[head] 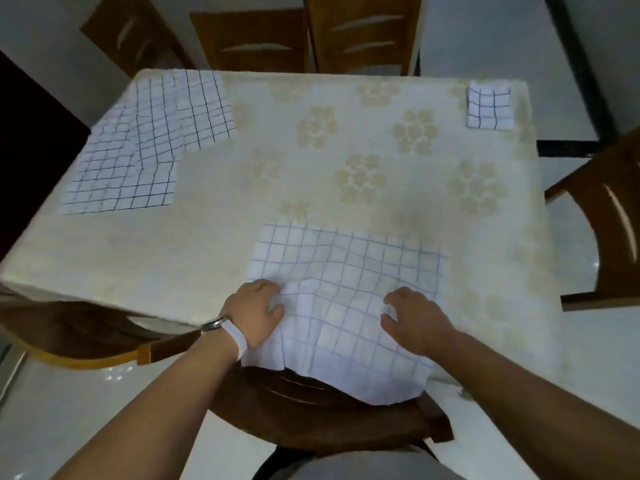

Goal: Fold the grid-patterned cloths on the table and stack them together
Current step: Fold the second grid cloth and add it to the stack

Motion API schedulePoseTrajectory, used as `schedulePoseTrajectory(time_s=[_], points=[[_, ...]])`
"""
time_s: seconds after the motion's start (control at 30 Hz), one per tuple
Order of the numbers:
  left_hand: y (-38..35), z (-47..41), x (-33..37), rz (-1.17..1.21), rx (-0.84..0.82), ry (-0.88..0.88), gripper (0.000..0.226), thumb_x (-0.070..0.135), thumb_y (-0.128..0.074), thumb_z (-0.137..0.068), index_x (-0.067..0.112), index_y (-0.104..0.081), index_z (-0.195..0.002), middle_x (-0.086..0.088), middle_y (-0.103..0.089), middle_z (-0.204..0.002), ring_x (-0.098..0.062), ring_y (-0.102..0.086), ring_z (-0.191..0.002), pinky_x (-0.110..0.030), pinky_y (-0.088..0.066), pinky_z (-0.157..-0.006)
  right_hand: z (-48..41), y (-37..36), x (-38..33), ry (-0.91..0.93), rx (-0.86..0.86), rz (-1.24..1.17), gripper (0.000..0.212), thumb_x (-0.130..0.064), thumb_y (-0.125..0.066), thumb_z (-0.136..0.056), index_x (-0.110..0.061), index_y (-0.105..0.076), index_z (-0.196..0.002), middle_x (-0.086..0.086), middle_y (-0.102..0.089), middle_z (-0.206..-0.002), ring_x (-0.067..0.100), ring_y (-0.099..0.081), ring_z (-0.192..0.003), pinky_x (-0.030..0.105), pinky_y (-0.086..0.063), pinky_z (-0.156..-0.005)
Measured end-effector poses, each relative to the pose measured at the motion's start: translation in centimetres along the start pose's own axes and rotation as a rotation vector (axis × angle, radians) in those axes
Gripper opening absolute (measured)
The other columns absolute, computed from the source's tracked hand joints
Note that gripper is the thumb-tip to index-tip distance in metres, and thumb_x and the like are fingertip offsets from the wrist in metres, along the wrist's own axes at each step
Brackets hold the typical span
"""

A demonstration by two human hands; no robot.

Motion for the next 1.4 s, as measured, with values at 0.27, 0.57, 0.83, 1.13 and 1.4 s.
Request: schedulePoseTrajectory(time_s=[0.27, 0.57, 0.83, 1.13, 1.4], points=[[-0.8, -6.0, -2.5, 0.096, -0.051, 0.02, 0.045, 0.042, -0.052, -0.092, 0.018, -0.055, -0.13, -0.006, -0.049, -0.139, -0.026, -0.048, -0.124, -0.036, -0.039, -0.104, -0.9, 1.4, 3.3, -0.189, 0.06, -0.034, 0.048, -0.043, -0.046, -0.096, -0.018, -0.048, -0.137, 0.006, -0.048, -0.134, 0.028, -0.05, -0.12, 0.039, -0.046, -0.095], [-0.1, -13.2, -7.0, 0.193, -0.003, 0.212, 0.033, 0.043, -0.052, -0.083, 0.02, -0.068, -0.099, -0.014, -0.061, -0.118, -0.034, -0.059, -0.104, -0.036, -0.049, -0.091, -4.1, 2.3, 6.3, -0.371, 0.104, -0.078, 0.049, -0.041, -0.049, -0.094, -0.012, -0.047, -0.133, 0.014, -0.046, -0.128, 0.036, -0.049, -0.117, 0.044, -0.048, -0.091], [0.8, -15.6, -7.6, 0.404, 0.072, 0.32, 0.054, 0.03, -0.059, -0.089, 0.006, -0.043, -0.135, -0.02, -0.044, -0.135, -0.039, -0.05, -0.118, -0.041, -0.043, -0.097, -5.1, 2.5, 9.3, -0.602, 0.225, -0.15, 0.051, -0.034, -0.054, -0.093, -0.006, -0.041, -0.134, 0.018, -0.038, -0.133, 0.038, -0.04, -0.122, 0.047, -0.042, -0.094], [0.7, -17.2, -7.1, 0.326, 0.056, 0.321, 0.017, 0.019, -0.054, -0.09, 0.008, -0.055, -0.076, -0.008, -0.056, -0.074, -0.025, -0.053, -0.066, -0.028, -0.036, -0.057, -5.8, 2.0, 11.1, -0.647, 0.292, -0.246, 0.033, -0.015, -0.054, -0.09, 0.001, -0.052, -0.119, 0.024, -0.048, -0.122, 0.043, -0.049, -0.111, 0.043, -0.043, -0.089], [3.0, -18.5, -6.9, 0.382, 0.18, 0.234, 0.025, 0.019, -0.049, -0.091, 0.016, -0.042, -0.068, -0.003, -0.049, -0.068, -0.024, -0.048, -0.064, -0.029, -0.03, -0.052, -7.2, 2.8, 10.5, -0.549, 0.341, -0.114, 0.02, -0.018, -0.051, -0.094, -0.002, -0.06, -0.1, 0.018, -0.056, -0.103, 0.039, -0.056, -0.095, 0.039, -0.046, -0.075]])
Point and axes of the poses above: each hand's wrist, its own z-axis away from the middle knuckle, its own y-axis out of the back of the hand, x = y × z, the point moved 9 cm from there along -z, towards the middle knuckle
